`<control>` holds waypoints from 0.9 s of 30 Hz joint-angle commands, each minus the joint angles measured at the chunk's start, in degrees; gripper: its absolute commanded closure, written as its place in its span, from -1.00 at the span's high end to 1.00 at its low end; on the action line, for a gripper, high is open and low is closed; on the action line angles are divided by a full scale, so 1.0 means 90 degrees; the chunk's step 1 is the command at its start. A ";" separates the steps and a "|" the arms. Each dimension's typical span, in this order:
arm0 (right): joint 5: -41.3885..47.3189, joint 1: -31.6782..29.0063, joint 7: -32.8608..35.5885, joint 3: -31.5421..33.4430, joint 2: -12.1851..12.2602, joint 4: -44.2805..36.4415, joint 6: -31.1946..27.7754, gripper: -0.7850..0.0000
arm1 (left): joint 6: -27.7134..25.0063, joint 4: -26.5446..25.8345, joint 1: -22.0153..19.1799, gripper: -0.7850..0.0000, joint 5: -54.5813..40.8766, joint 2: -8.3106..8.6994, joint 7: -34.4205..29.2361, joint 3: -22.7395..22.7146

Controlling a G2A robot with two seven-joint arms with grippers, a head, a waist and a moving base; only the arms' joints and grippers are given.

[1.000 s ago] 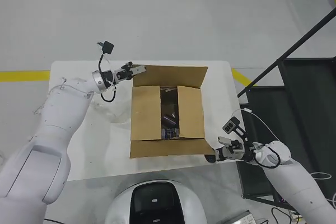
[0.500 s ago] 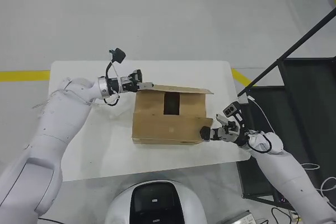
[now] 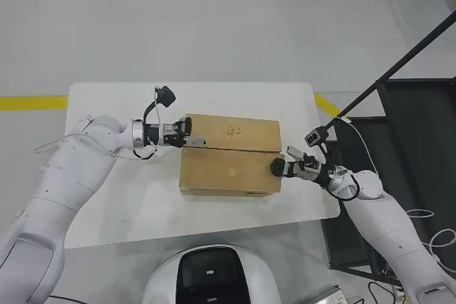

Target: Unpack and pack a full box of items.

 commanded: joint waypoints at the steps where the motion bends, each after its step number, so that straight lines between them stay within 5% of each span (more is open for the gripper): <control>1: -0.0154 0.0232 0.0046 -0.0089 -0.0042 0.0157 -0.0087 1.00 | 0.0022 -0.0055 0.0046 1.00 -0.0114 0.0070 -0.0022 0.0027; 12: -0.0740 0.1366 0.0028 -0.0751 -0.0343 0.1295 -0.0196 1.00 | 0.0108 -0.0340 0.0236 1.00 -0.0542 0.0379 -0.0107 -0.0075; 27: -0.1448 0.2029 0.0467 -0.0923 -0.0464 0.2006 -0.0167 1.00 | 0.0716 -0.1193 0.0929 1.00 -0.1441 0.0831 -0.0438 -0.1051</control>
